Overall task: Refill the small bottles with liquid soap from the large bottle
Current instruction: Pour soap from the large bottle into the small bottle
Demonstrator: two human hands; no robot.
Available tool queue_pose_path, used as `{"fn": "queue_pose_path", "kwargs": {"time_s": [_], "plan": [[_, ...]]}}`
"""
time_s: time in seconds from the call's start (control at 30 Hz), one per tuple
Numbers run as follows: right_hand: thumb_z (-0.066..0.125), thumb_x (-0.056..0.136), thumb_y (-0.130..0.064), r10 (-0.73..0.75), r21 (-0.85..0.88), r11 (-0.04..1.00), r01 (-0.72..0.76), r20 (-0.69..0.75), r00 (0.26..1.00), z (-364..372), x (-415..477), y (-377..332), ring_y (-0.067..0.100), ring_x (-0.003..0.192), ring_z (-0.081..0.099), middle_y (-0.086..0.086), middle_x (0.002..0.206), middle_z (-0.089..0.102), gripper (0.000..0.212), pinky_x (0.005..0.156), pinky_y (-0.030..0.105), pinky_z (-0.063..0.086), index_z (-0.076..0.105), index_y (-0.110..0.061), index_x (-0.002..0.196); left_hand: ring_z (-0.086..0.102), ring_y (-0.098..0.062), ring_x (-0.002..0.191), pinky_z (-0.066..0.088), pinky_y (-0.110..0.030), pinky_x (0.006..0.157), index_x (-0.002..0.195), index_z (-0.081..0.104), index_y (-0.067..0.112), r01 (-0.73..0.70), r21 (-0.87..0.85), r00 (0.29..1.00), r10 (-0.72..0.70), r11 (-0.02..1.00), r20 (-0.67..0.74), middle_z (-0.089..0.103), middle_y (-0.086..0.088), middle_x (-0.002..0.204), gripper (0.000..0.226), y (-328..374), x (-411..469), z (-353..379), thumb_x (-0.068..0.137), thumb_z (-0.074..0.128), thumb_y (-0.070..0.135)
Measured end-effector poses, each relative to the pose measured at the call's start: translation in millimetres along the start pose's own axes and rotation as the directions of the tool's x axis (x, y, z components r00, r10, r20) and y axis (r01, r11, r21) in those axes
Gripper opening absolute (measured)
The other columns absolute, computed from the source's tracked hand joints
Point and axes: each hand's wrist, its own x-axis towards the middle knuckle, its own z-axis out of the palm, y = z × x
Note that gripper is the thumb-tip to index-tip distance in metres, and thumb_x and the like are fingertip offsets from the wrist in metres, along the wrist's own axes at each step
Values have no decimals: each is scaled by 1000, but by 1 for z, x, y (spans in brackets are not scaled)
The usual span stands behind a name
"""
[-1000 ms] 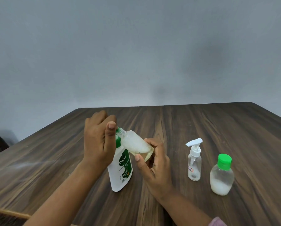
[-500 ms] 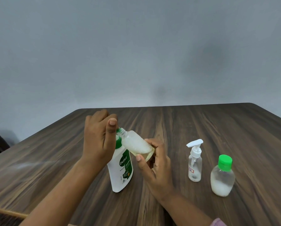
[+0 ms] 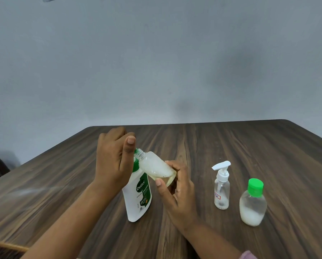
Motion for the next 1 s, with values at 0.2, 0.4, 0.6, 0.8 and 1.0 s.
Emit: {"fn": "queue_pose_path", "kwargs": {"time_s": [0.2, 0.4, 0.6, 0.8, 1.0], "plan": [[48, 90, -57, -6, 19, 1000, 6, 5, 1000, 0, 0, -1, 11, 69, 61, -12, 93, 57, 39, 49, 33, 52, 43, -29, 116, 39, -16, 59, 29, -37, 61, 56, 48, 0, 23, 13, 997, -22, 1000, -79, 46, -9, 58, 74, -2, -17, 3, 101, 14, 47], [48, 89, -59, 0, 7, 1000, 0, -2, 1000, -1, 0, -3, 14, 67, 61, -10, 92, 57, 38, 48, 38, 51, 42, -32, 115, 36, -15, 60, 27, -36, 61, 56, 46, 3, -1, 42, 999, 3, 999, -49, 42, -5, 60, 71, 2, -13, 1, 100, 12, 48], [48, 89, -60, 3, -20, 1000, -2, 6, 1000, 1, 1, -2, 14, 75, 62, -22, 99, 56, 37, 50, 39, 53, 40, -36, 117, 44, -25, 55, 35, -47, 55, 54, 48, 1, 0, 16, 1000, 0, 1000, 25, 44, -7, 56, 76, 0, 3, -4, 100, 13, 51], [47, 90, -57, 5, 44, 999, -5, -11, 1000, -1, 1, -5, 4, 72, 61, -24, 92, 57, 37, 52, 15, 46, 43, -30, 115, 34, -14, 59, 28, -36, 58, 56, 48, 0, 33, 32, 997, -31, 999, -74, 38, -3, 59, 67, 1, -16, 5, 101, 21, 41], [47, 89, -60, -12, -5, 1000, 12, -11, 1000, -1, 1, -5, 9, 64, 59, -15, 92, 57, 37, 46, 27, 49, 42, -34, 114, 39, -19, 57, 29, -37, 61, 56, 48, 3, 45, 47, 998, -43, 998, -45, 42, -4, 58, 66, 0, -7, 3, 101, 20, 42]]}}
